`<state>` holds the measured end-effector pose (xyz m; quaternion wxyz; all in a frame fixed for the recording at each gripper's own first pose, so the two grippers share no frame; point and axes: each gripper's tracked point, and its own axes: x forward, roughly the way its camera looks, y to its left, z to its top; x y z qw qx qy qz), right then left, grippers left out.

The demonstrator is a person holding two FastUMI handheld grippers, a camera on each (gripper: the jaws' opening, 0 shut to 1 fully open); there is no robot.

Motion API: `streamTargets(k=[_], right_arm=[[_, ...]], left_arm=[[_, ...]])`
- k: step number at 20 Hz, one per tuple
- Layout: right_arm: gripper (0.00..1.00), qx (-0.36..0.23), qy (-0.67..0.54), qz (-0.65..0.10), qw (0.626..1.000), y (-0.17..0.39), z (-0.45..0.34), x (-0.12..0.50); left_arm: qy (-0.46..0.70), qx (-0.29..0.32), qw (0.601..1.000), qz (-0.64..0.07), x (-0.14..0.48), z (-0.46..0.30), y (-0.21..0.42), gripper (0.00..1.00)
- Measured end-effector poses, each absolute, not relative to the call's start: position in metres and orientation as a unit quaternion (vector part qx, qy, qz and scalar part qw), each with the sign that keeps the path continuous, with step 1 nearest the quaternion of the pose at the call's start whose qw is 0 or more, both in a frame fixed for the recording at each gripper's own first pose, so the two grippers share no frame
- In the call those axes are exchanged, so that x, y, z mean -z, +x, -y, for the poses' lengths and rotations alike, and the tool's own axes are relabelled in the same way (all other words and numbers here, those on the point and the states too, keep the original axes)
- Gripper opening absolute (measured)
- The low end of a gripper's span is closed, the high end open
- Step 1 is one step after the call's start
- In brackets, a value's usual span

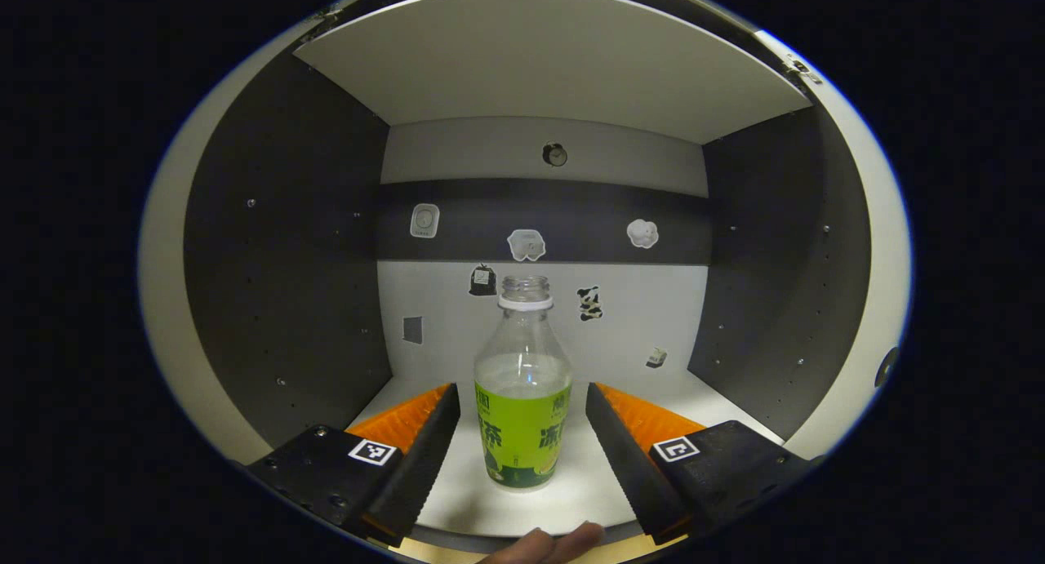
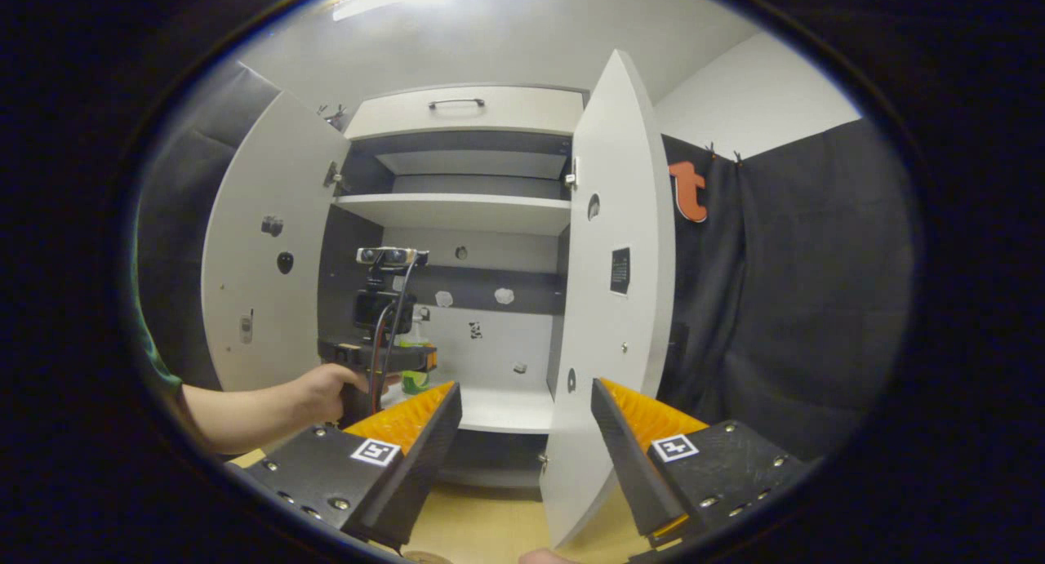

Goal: Grasp the bottle in the cabinet with the left hand and place it on the coaster, then close the right door with the right hand and the left door with the left hand.

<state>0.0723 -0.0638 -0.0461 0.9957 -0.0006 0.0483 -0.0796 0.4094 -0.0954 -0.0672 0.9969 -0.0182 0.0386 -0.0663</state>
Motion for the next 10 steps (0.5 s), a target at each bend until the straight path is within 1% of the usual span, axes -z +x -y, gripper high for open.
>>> streamTargets(k=[1, 3, 4, 5, 6, 10], right_arm=[[0.96, 0.087, 0.002, -0.050, 0.995, 0.070, 0.068, 0.047], [0.96, 0.103, 0.007, -0.055, 0.993, 0.062, 0.076, 0.050], [0.96, 0.110, 0.006, -0.057, 0.992, 0.057, 0.079, 0.052], [0.96, 0.115, 0.004, -0.058, 0.992, 0.052, 0.083, 0.053], [0.96, 0.120, 0.002, -0.060, 0.991, 0.047, 0.085, 0.054], [0.96, 0.127, 0.007, -0.057, 0.990, 0.026, 0.088, 0.052]], left_arm=[[-0.021, 0.070, 0.997, -0.039, 0.068, 0.097, 0.415, 0.98], [-0.028, 0.071, 0.996, -0.043, 0.072, 0.096, 0.426, 0.99], [-0.031, 0.071, 0.996, -0.043, 0.072, 0.097, 0.430, 0.97], [-0.019, 0.075, 0.996, -0.044, 0.074, 0.099, 0.433, 0.92], [-0.007, 0.083, 0.996, -0.046, 0.075, 0.099, 0.432, 0.81], [-0.023, 0.114, 0.992, -0.052, 0.070, 0.109, 0.413, 0.80]])
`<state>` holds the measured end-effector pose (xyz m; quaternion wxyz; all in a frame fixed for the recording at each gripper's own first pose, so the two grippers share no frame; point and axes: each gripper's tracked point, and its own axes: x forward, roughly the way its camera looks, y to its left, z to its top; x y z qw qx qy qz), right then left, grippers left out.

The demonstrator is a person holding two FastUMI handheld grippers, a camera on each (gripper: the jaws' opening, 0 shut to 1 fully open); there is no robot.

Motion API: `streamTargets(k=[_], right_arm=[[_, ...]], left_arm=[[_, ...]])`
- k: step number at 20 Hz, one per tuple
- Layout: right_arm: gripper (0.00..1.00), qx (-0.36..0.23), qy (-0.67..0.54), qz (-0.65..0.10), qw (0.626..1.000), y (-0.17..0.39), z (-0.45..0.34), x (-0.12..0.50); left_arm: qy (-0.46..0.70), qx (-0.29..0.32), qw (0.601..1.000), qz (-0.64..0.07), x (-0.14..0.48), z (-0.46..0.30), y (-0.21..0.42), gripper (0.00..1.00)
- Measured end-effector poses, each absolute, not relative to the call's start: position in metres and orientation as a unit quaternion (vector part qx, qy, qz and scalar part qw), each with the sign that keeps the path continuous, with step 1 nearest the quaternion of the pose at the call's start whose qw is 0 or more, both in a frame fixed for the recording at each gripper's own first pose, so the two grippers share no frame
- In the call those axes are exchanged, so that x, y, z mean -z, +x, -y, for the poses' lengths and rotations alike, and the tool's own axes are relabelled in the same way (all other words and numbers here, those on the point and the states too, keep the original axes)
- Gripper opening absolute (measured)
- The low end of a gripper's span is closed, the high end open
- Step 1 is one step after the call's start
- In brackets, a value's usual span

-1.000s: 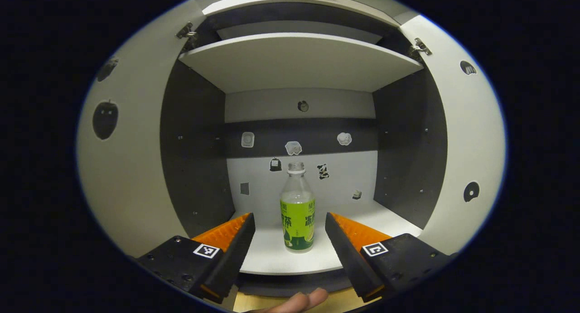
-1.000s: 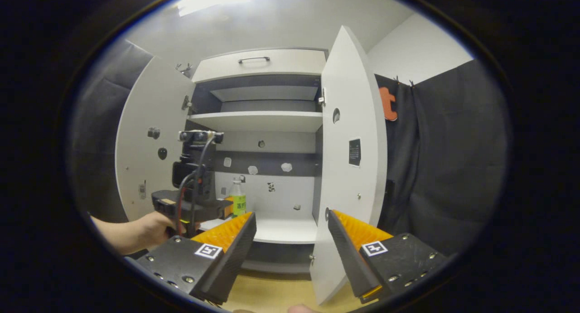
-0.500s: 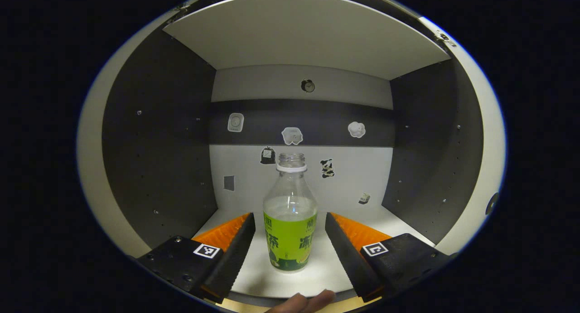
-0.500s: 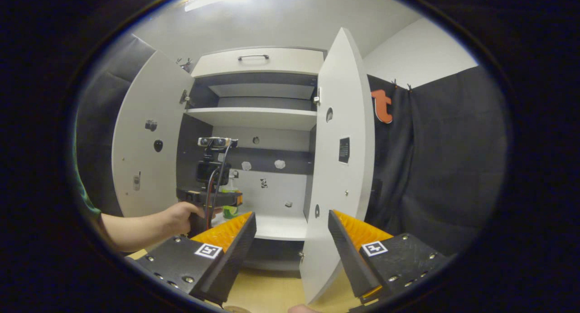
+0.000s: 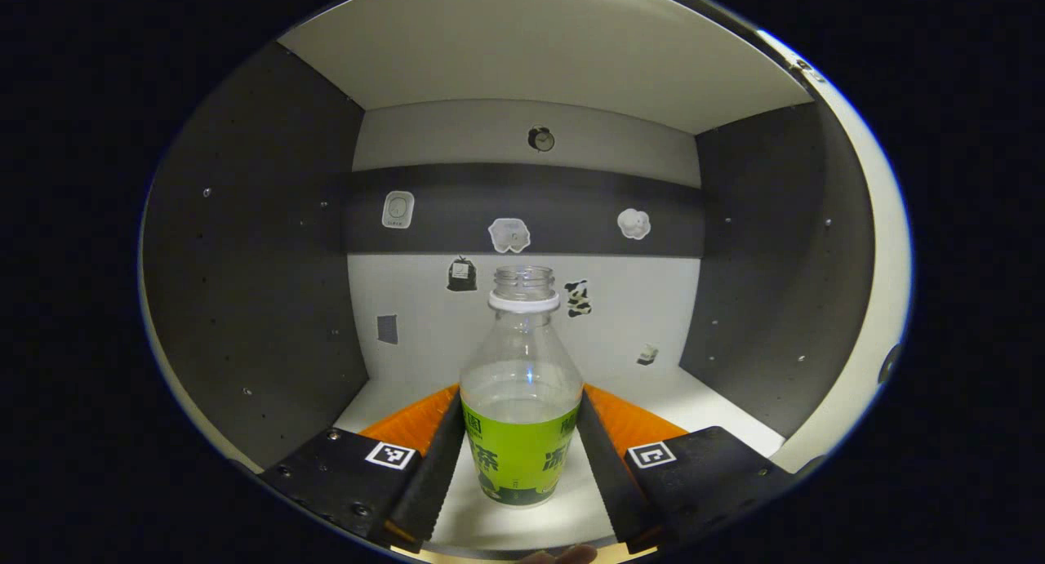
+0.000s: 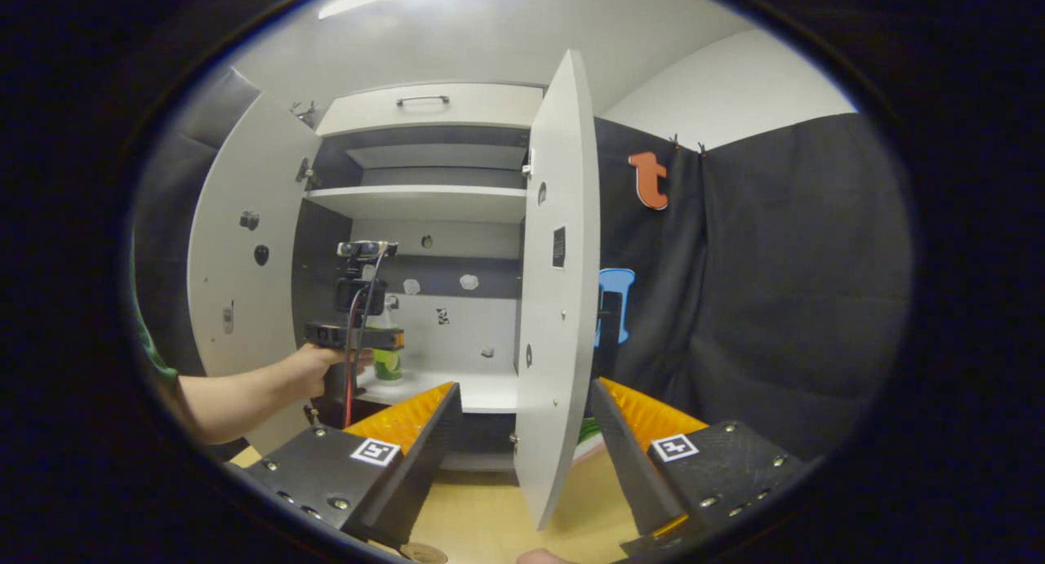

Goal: Grasp the bottle in the cabinet with the left hand and place it on the coaster, then close the right door with the right hand and the left door with the left hand.

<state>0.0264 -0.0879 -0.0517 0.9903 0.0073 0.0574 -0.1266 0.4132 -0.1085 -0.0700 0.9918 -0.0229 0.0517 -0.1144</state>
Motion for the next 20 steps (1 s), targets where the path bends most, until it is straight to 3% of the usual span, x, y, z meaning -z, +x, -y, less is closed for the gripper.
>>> streamTargets(k=[20], right_arm=[[0.96, 0.068, 0.052, -0.020, 0.996, -0.051, 0.076, 0.015]], left_arm=[[-0.011, 0.155, 0.988, 0.007, -0.007, 0.093, 0.145, 0.79]])
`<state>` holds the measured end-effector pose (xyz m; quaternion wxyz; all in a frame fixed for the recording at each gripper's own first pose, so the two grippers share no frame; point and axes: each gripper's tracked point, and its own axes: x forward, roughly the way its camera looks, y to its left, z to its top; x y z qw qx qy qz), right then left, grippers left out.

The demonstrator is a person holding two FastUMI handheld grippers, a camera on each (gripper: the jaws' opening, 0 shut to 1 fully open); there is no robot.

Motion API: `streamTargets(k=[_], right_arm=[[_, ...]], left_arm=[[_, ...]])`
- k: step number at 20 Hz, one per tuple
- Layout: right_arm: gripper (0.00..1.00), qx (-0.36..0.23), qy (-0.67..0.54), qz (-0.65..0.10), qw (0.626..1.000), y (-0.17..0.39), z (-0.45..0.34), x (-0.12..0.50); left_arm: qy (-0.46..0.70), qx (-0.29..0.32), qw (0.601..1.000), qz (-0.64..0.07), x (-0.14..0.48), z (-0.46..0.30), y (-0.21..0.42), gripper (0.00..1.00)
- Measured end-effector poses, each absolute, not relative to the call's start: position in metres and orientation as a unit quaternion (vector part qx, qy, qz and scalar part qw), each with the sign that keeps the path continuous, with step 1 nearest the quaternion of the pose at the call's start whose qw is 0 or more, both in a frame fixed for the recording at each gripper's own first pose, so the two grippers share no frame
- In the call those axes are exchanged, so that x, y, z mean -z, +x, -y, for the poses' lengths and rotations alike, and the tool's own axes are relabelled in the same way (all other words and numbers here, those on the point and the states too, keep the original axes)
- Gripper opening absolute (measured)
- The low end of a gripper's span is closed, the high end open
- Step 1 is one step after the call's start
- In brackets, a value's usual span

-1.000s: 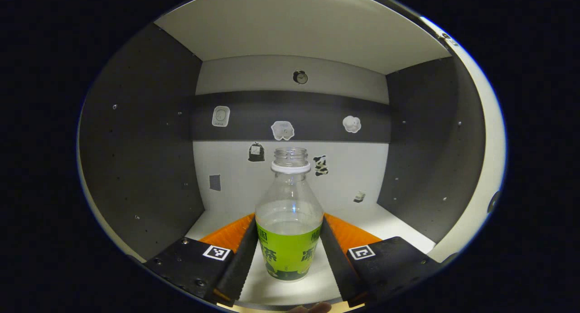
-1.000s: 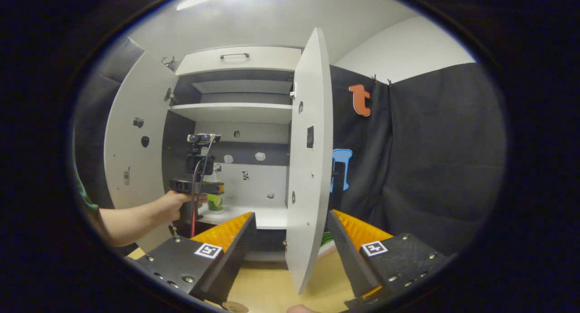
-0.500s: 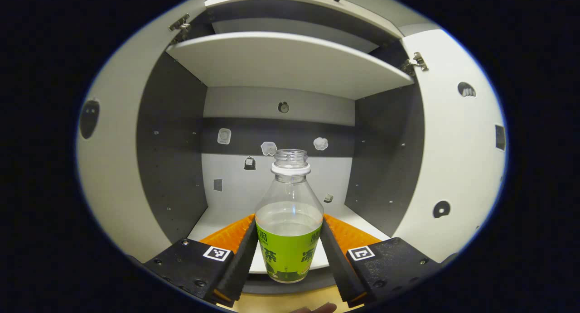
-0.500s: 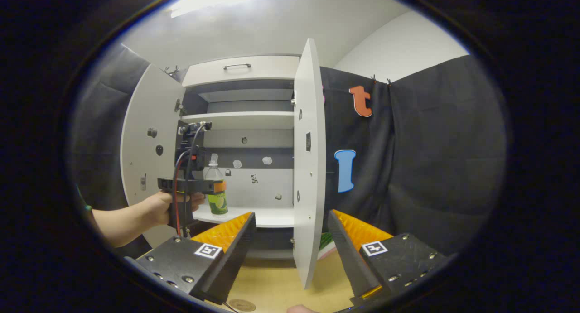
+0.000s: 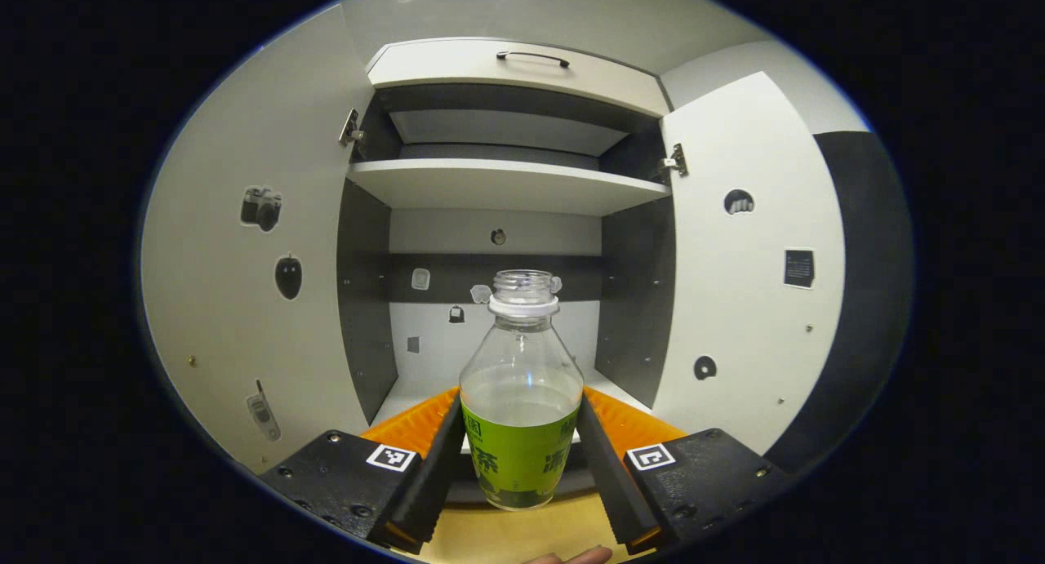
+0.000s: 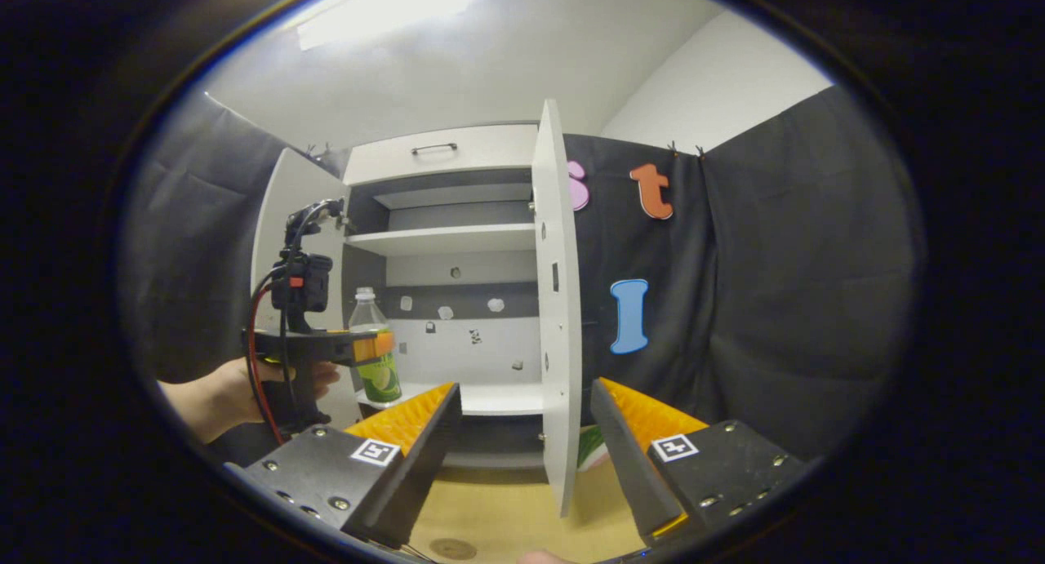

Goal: Grasp the bottle in the cabinet with the left hand and place it on the coaster, then close the right door with the right hand and the left door with the left hand.

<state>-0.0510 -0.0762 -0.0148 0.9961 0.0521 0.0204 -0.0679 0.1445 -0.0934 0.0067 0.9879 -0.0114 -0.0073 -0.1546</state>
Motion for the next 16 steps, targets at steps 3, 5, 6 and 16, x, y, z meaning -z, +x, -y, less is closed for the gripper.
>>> streamTargets(k=[3, 5, 6, 16], right_arm=[[0.96, 0.056, 0.053, -0.021, 0.997, -0.065, 0.076, 0.013], [0.96, 0.045, 0.051, -0.019, 0.998, -0.071, 0.074, 0.012], [0.96, 0.041, 0.049, -0.019, 0.998, -0.075, 0.074, 0.013], [0.96, 0.040, 0.039, -0.008, 0.998, -0.062, 0.075, 0.007]], left_arm=[[-0.020, 0.145, 0.989, 0.005, 0.000, 0.090, 0.117, 0.79], [-0.028, 0.134, 0.991, 0.000, 0.011, 0.089, 0.103, 0.79], [-0.029, 0.130, 0.991, -0.003, 0.016, 0.089, 0.095, 0.79], [-0.024, 0.122, 0.992, -0.001, 0.089, 0.109, 0.053, 0.79]])
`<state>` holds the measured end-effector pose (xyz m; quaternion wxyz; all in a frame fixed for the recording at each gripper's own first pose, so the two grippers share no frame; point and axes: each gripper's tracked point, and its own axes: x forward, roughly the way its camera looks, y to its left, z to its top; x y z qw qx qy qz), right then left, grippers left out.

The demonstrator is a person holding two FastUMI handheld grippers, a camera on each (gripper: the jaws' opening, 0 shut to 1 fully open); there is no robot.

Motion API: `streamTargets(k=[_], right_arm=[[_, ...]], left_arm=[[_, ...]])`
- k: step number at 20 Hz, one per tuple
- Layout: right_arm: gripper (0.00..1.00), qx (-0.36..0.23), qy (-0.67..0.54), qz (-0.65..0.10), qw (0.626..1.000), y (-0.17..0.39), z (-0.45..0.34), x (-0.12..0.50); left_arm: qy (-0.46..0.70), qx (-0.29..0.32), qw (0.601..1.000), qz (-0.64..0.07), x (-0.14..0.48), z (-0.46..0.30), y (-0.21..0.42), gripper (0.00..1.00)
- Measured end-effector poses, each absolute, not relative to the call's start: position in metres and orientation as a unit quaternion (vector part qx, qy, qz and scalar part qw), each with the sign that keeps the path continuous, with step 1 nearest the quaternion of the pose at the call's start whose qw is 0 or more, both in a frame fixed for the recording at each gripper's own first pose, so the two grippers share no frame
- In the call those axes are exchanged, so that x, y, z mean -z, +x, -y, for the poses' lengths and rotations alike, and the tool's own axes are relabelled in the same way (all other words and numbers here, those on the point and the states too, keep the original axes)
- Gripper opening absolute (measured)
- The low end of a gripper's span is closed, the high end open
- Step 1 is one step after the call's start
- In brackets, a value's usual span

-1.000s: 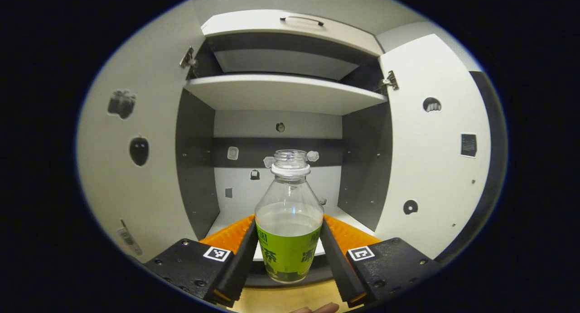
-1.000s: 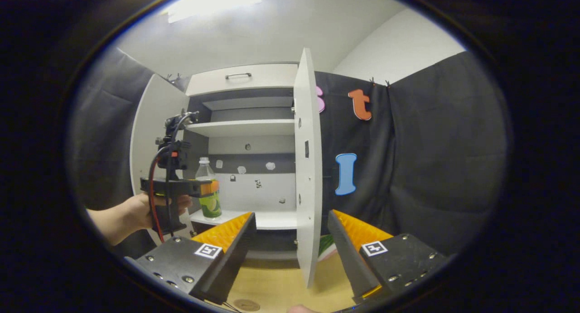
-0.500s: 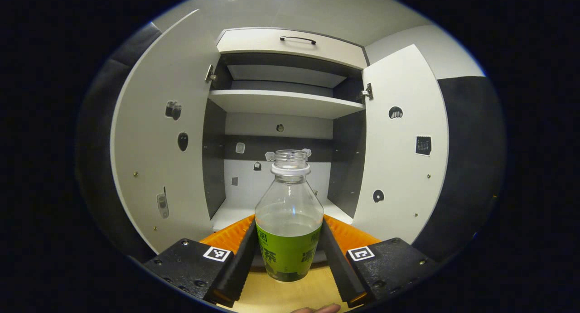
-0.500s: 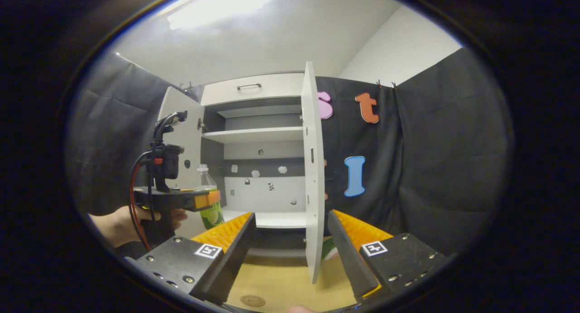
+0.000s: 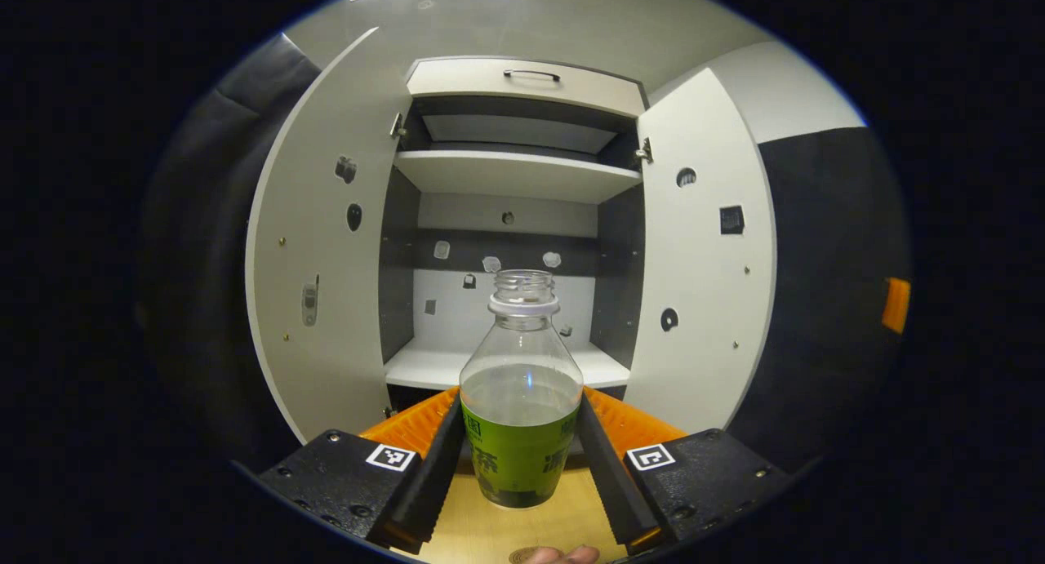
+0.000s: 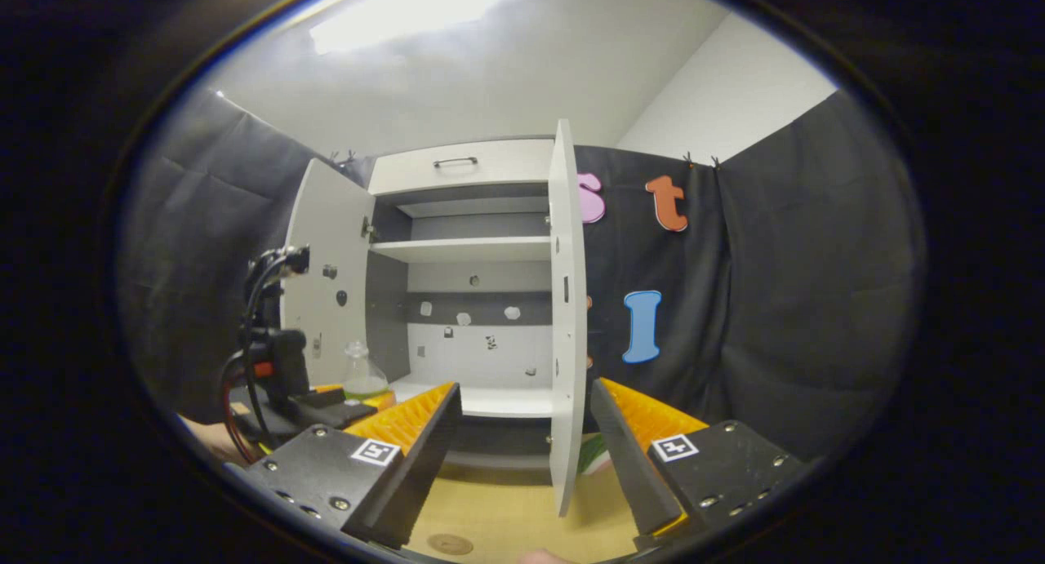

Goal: Grasp the bottle in the cabinet with the left hand and place it on the coaster, then close the right door with the right hand and the left door with the left hand.

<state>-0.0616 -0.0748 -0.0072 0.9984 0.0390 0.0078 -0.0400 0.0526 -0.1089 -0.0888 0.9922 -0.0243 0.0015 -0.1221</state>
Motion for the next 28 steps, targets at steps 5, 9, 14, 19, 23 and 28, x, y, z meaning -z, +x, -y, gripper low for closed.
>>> streamTargets(k=[5, 9, 14, 19, 23, 28], right_arm=[[0.96, 0.065, 0.038, -0.034, 0.997, -0.058, 0.081, 0.024], [0.96, 0.071, 0.025, -0.024, 0.997, -0.057, 0.078, 0.025], [0.96, 0.064, 0.040, 0.004, 0.997, -0.051, 0.067, 0.023], [0.96, 0.068, 0.052, -0.016, 0.996, -0.048, 0.066, 0.048], [0.96, 0.086, 0.071, -0.059, 0.992, -0.049, 0.067, 0.078], [0.96, 0.095, 0.055, -0.084, 0.990, -0.064, 0.076, 0.089]], left_arm=[[-0.031, 0.120, 0.991, -0.044, 0.165, 0.115, 0.050, 0.80], [-0.008, 0.133, 0.990, -0.033, 0.236, 0.126, 0.056, 0.80], [0.009, 0.179, 0.979, -0.099, 0.345, 0.145, 0.038, 0.80], [0.018, 0.217, 0.969, -0.113, 0.390, 0.160, 0.031, 0.80], [0.036, 0.238, 0.964, -0.115, 0.407, 0.164, 0.026, 0.80], [0.039, 0.273, 0.955, -0.106, 0.407, 0.170, 0.018, 0.83]])
